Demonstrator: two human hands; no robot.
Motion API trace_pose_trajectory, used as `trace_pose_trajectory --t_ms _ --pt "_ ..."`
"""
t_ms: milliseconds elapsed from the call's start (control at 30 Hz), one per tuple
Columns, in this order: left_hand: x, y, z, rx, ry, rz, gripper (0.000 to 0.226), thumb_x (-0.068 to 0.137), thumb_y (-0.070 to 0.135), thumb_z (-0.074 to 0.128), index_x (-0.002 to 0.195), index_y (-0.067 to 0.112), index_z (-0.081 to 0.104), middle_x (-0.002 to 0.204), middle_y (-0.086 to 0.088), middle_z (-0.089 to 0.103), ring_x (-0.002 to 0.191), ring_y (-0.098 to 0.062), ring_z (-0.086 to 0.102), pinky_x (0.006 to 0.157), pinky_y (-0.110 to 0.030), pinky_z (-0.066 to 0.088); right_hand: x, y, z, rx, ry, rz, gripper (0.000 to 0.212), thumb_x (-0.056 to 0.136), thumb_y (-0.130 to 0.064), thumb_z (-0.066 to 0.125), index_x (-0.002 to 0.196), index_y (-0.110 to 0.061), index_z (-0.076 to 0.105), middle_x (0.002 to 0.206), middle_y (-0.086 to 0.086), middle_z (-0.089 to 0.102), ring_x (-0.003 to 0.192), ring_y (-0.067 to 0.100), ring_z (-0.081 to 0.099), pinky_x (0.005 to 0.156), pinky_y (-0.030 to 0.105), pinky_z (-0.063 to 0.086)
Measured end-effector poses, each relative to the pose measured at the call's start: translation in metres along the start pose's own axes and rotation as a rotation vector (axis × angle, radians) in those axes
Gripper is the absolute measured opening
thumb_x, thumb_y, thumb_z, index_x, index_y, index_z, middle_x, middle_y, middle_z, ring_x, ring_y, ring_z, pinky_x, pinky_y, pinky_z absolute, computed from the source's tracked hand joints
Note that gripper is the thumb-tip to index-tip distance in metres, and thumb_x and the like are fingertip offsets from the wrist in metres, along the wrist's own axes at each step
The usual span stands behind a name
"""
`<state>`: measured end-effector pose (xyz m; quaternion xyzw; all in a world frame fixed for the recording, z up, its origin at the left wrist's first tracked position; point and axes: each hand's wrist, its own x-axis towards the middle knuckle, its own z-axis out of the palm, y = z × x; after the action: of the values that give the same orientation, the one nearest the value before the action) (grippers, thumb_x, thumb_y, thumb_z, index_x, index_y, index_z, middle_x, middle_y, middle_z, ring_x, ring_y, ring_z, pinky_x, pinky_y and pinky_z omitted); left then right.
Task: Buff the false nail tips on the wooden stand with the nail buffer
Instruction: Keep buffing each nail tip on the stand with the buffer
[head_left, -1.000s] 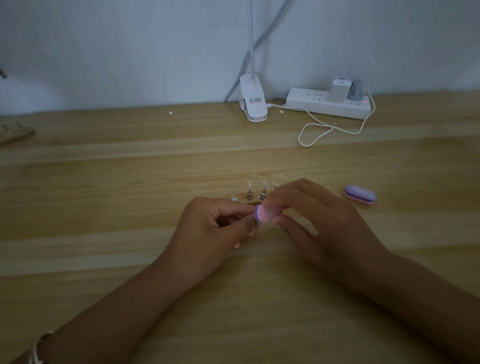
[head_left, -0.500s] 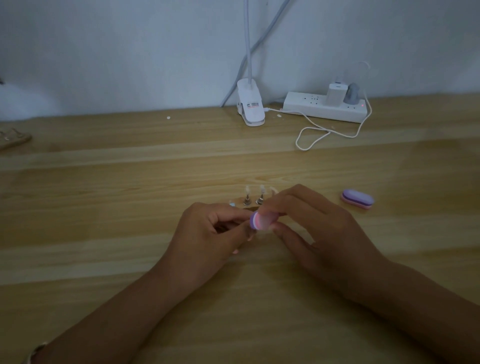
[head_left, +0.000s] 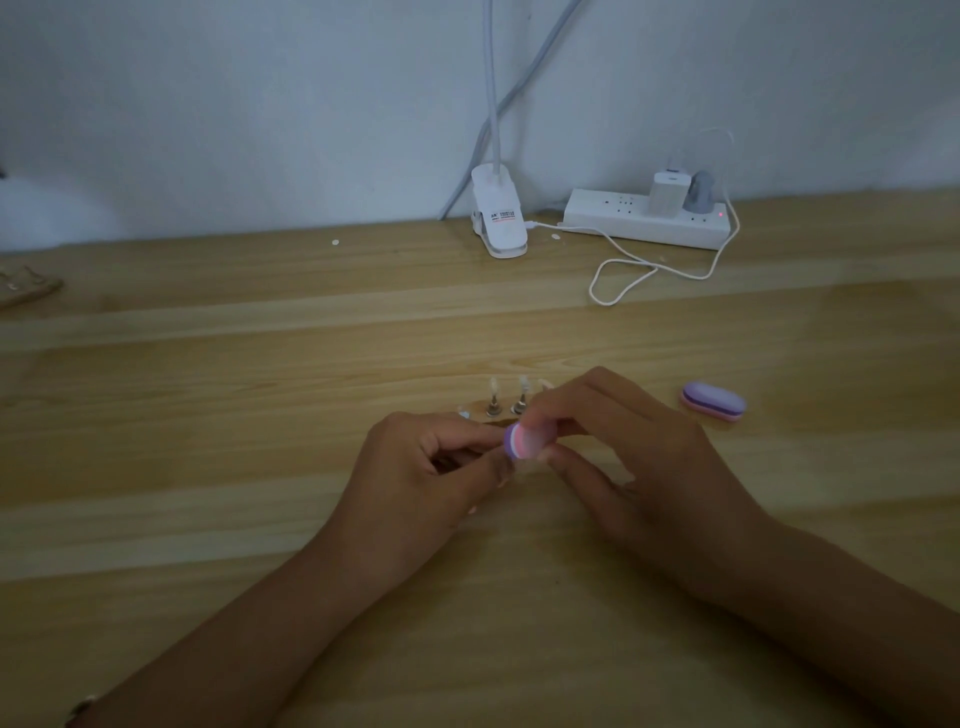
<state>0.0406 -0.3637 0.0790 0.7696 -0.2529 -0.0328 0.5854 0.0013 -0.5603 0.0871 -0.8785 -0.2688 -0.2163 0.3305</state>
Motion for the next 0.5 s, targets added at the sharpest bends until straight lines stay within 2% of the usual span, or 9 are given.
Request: trace_pose_trajectory --t_ms 67,200,333,500 --pt "0.0005 0.0000 0.0001 -0.010 -0.004 0.005 0.015 0.077 0.028 0.071 0.079 0.042 0.076 0.065 0.005 0.069 0.060 -0.008 0.058 0.050 -0.028 0.049 -0.0004 -0.0012 0.0016 -0.010 -0.011 -0.030 0.020 0.090 0.002 0.066 0.105 -0.012 0.067 0.102 -0.003 0.061 0.094 0.014 0.062 0.084 0.025 0.049" --pt "0.0012 -0.0016 0.0002 -0.002 0.002 -0.001 0.022 0.082 0.013 0.073 0.083 0.035 0.078 0.066 0.009 0.069 0.059 -0.006 0.058 0.050 -0.022 0.047 0.0001 0.0029 -0.0029 0.013 -0.002 0.041 0.023 0.087 0.006 0.069 0.102 -0.012 0.067 0.099 -0.003 0.062 0.093 0.012 0.064 0.082 0.032 0.050" --pt "0.0013 -0.0008 0.0008 -0.002 0.008 0.015 0.018 0.075 0.028 0.072 0.075 0.046 0.075 0.065 0.004 0.068 0.057 -0.007 0.056 0.049 -0.029 0.046 0.0021 -0.0026 0.0017 0.009 -0.018 -0.010 0.021 0.089 0.002 0.066 0.104 -0.012 0.066 0.101 -0.004 0.061 0.094 0.013 0.063 0.082 0.030 0.050" --pt "0.0014 -0.0020 0.0016 0.000 0.009 -0.007 0.016 0.079 0.020 0.074 0.080 0.035 0.078 0.066 0.007 0.068 0.059 -0.004 0.057 0.050 -0.022 0.048 0.0022 0.0025 -0.0035 0.040 -0.023 0.067 0.023 0.087 0.006 0.068 0.103 -0.011 0.067 0.101 -0.002 0.062 0.094 0.013 0.065 0.083 0.035 0.052"
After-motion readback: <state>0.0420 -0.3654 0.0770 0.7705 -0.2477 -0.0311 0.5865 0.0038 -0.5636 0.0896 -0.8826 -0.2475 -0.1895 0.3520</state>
